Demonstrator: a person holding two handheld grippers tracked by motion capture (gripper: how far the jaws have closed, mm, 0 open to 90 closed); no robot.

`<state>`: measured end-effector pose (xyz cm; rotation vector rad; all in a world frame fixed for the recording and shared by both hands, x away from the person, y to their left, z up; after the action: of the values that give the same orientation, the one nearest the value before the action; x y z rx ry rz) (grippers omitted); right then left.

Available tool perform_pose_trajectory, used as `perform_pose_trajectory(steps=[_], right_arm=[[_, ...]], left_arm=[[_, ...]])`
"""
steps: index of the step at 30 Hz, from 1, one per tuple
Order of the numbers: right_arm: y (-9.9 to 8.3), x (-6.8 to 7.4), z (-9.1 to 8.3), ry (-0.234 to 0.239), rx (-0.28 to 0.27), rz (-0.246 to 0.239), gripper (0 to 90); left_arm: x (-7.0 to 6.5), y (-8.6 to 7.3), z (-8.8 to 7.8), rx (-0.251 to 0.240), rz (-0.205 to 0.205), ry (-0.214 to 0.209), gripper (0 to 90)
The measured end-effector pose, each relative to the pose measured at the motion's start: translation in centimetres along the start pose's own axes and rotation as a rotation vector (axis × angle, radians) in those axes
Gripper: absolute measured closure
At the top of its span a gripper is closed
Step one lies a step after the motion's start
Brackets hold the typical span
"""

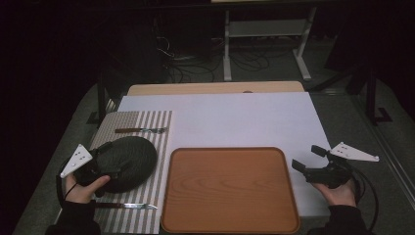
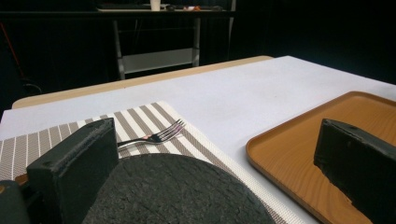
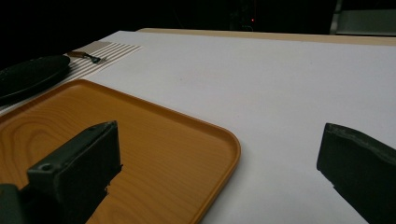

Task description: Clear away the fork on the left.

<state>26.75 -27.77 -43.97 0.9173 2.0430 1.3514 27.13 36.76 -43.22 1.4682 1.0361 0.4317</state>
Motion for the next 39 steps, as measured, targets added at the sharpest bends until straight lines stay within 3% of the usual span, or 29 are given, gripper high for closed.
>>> perform_pose_trajectory(steps=[6, 8, 14, 25, 34, 37, 39], right_arm=[[0.0, 0.0, 0.0, -0.009, -0.004, 0.002, 0.0], [0.1, 0.0, 0.1, -0.01, -0.004, 0.002, 0.0], [0.1, 0.1, 0.4, -0.01, 0.009, -0.004, 0.0], [0.0, 0.1, 0.5, -0.014, 0.018, 0.0, 0.0], [-0.1, 0.1, 0.4, -0.014, 0.018, 0.0, 0.0], [-0.1, 0.1, 0.4, -0.014, 0.019, 0.001, 0.0], [-0.1, 0.1, 0.4, -0.014, 0.02, 0.0, 0.0]], left_arm=[[-0.1, 0.2, 0.1, 0.014, 0.003, 0.018, 0.0], [-0.2, 0.2, 0.3, 0.026, 0.0, -0.014, 0.0], [-0.4, 0.7, 0.5, 0.05, 0.012, -0.046, 0.0], [-0.5, 2.3, 1.2, 0.098, 0.055, -0.028, 3.3], [0.5, 4.3, 1.9, 0.149, 0.074, 0.001, 5.2], [0.8, 5.0, 1.9, 0.179, 0.111, 0.019, 7.0], [0.9, 5.2, 1.8, 0.181, 0.114, 0.024, 7.0]])
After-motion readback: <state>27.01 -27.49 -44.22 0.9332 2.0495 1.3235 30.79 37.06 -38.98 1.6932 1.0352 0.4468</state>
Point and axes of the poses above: each handheld gripper's, and its own axes: z roughly forward along the jaws, y roughly out of its top, x roughly to its left, the point moved 1 cm from there along z, roughly forward along the jaws, and after that the axes turned 15 degrees about -z, right-handed, at the moved point
